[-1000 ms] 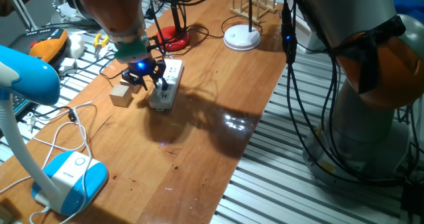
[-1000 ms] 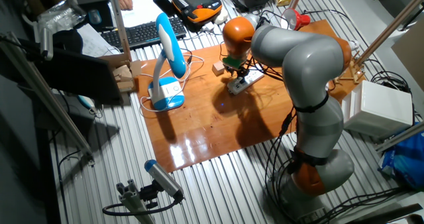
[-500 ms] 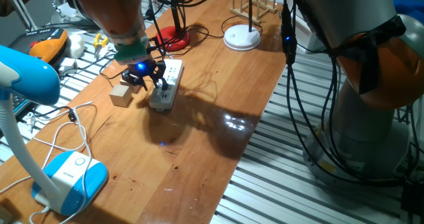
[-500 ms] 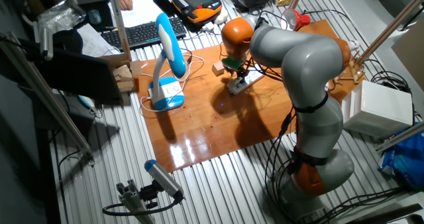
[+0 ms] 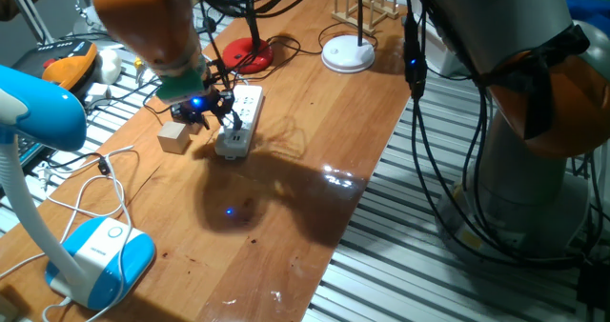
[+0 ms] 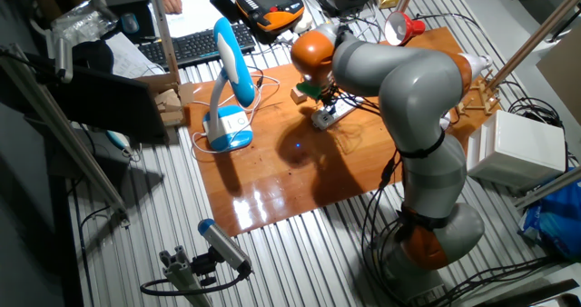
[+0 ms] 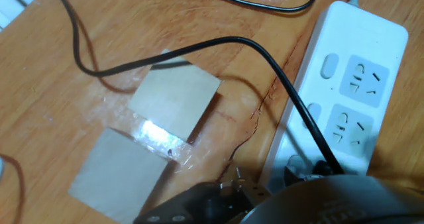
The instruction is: Plug in the power cord of the desk lamp, turn on the socket, and light up the desk lamp
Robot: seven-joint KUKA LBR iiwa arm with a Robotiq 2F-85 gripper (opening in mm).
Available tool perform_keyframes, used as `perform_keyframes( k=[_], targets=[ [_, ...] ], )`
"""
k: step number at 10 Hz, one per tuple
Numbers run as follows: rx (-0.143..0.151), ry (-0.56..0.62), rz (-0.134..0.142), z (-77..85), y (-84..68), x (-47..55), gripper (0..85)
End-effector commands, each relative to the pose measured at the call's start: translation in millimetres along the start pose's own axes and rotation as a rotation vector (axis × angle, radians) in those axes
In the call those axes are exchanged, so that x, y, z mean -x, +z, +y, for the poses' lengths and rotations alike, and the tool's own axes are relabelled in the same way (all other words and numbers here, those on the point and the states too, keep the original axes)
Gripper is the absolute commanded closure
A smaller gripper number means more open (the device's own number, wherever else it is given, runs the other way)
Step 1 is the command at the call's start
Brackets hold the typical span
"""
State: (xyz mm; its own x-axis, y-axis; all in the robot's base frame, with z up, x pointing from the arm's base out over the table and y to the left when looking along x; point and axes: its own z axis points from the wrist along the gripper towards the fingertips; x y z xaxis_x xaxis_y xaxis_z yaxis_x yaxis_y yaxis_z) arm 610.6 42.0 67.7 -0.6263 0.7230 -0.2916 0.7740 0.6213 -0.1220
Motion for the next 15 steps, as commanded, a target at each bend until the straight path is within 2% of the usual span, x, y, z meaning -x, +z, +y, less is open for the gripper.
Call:
perform_keyframes(
  k=[1, 4, 13, 15],
  targets=[
    [-0.009, 0.004, -0.012, 0.1, -0.1, 0.3, 34.0],
    [-0.015, 0.014, -0.025, 0.0, 1.1, 1.6, 34.0],
    [0.011, 0.026, -0.041, -0.2, 15.0, 2.7, 34.0],
    [0.015, 0.025, -0.052, -0.7, 20.0, 2.4, 34.0]
  ],
)
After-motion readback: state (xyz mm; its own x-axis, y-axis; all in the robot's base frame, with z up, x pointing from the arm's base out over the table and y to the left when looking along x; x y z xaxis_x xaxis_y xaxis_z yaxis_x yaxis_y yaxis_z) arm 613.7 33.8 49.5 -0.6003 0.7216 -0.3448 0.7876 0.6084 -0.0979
